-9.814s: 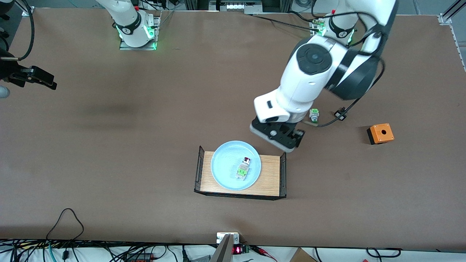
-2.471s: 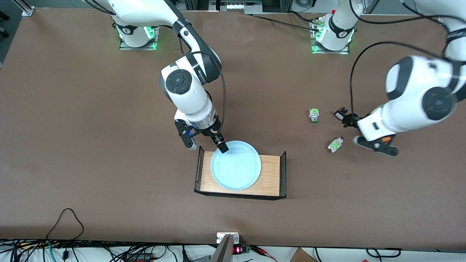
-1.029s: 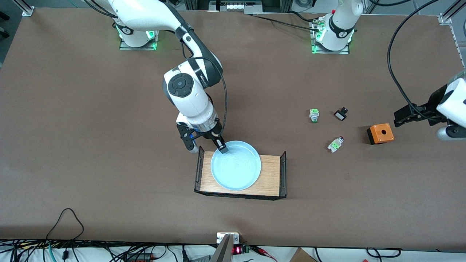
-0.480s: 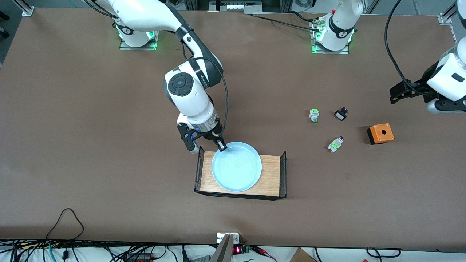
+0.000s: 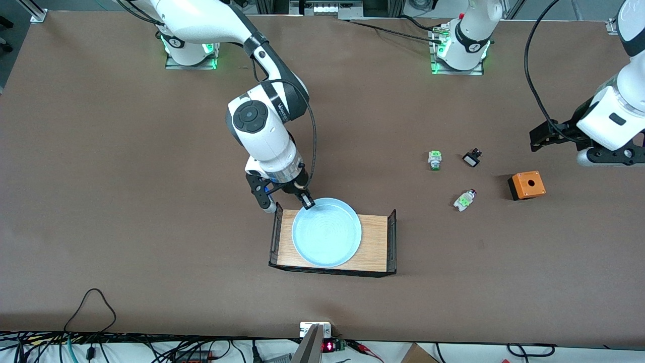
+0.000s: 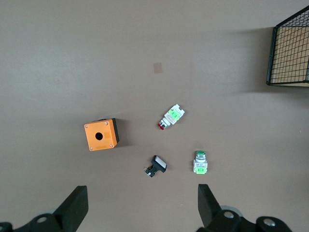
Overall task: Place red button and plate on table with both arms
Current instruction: 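Close the right gripper on the plate rim and lift the plate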
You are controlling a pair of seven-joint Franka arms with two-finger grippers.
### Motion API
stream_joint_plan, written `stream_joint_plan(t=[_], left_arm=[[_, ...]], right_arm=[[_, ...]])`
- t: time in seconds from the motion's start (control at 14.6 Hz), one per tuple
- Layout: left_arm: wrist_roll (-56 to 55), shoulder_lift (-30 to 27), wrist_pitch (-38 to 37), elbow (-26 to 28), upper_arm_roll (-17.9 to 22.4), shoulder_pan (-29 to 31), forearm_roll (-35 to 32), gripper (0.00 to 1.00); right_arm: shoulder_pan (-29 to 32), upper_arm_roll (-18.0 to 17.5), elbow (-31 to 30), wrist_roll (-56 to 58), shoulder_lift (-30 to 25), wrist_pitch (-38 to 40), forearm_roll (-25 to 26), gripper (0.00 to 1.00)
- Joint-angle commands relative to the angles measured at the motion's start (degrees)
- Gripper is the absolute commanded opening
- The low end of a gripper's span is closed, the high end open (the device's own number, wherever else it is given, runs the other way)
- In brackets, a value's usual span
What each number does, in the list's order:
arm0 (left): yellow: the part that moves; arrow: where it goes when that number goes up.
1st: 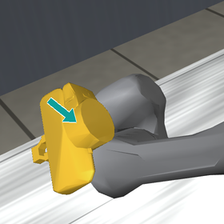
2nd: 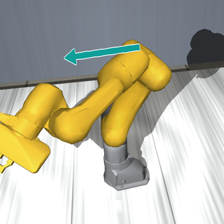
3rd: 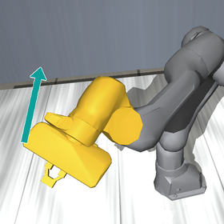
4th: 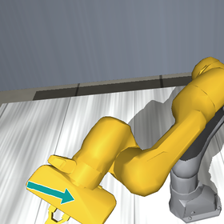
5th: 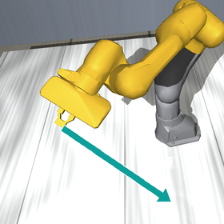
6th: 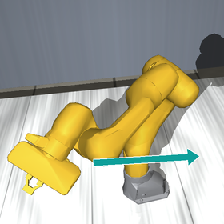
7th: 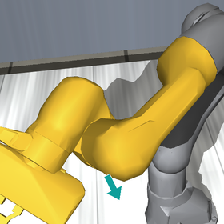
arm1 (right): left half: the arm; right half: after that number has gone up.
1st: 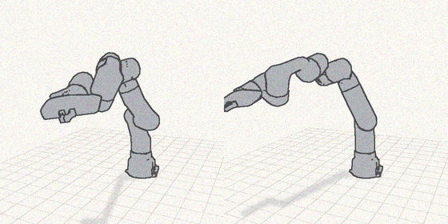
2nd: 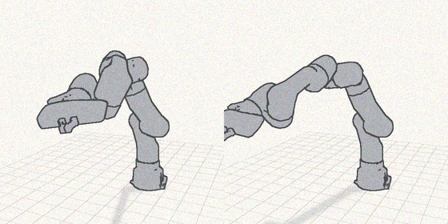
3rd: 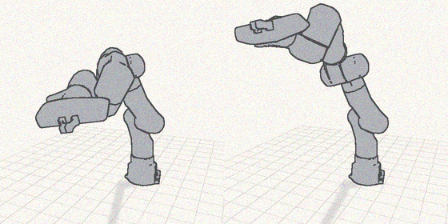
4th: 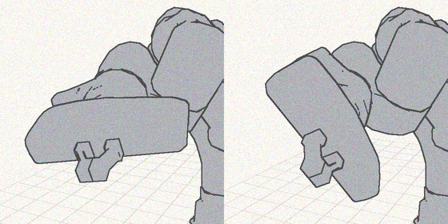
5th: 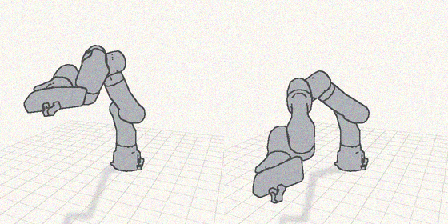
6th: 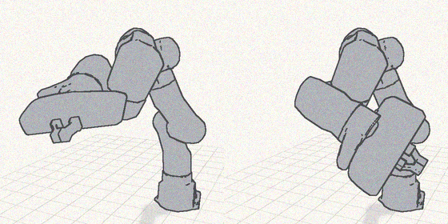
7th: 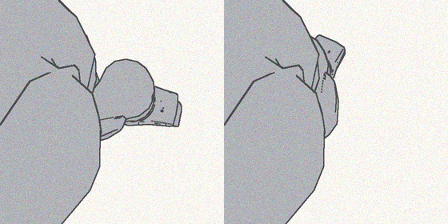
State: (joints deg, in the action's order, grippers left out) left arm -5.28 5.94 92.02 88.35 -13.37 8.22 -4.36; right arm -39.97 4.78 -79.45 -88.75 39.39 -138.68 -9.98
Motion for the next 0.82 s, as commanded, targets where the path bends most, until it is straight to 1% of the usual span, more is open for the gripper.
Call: stream_joint_plan(t=[0.0,0.14,0.41,0.55,0.62,0.75], left_arm=[[1.1,-0.9,-1.0,0.0,-2.0,0.7,0.1,1.0],[1.1,-0.9,-1.0,0.1,-2.0,0.8,0.1,1.0],[1.2,-1.2,-1.9,0.1,-2.0,0.8,0.1,1.0],[1.2,-1.2,-1.6,0.0,-1.4,-0.1,0.1,1.0],[1.2,-1.2,-1.6,0.0,-0.7,-1.7,0.1,1.0],[1.2,-1.3,-1.7,0.0,4.4,-6.7,0.1,1.0]], right_arm=[[-0.5,0.2,0.8,2.8,0.5,-0.5,-0.1,0.0],[-0.4,0.2,0.9,4.6,0.5,-0.4,-0.8,0.0],[-1.2,0.0,1.1,4.3,-0.3,0.9,-0.8,0.0],[-1.5,-0.1,1.4,4.1,-0.7,2.0,-0.7,0.0],[-1.9,-0.1,1.5,4.1,-0.9,2.1,-0.7,0.0],[-2.0,-0.1,1.5,4.1,-2.2,2.5,-0.8,0.0]])
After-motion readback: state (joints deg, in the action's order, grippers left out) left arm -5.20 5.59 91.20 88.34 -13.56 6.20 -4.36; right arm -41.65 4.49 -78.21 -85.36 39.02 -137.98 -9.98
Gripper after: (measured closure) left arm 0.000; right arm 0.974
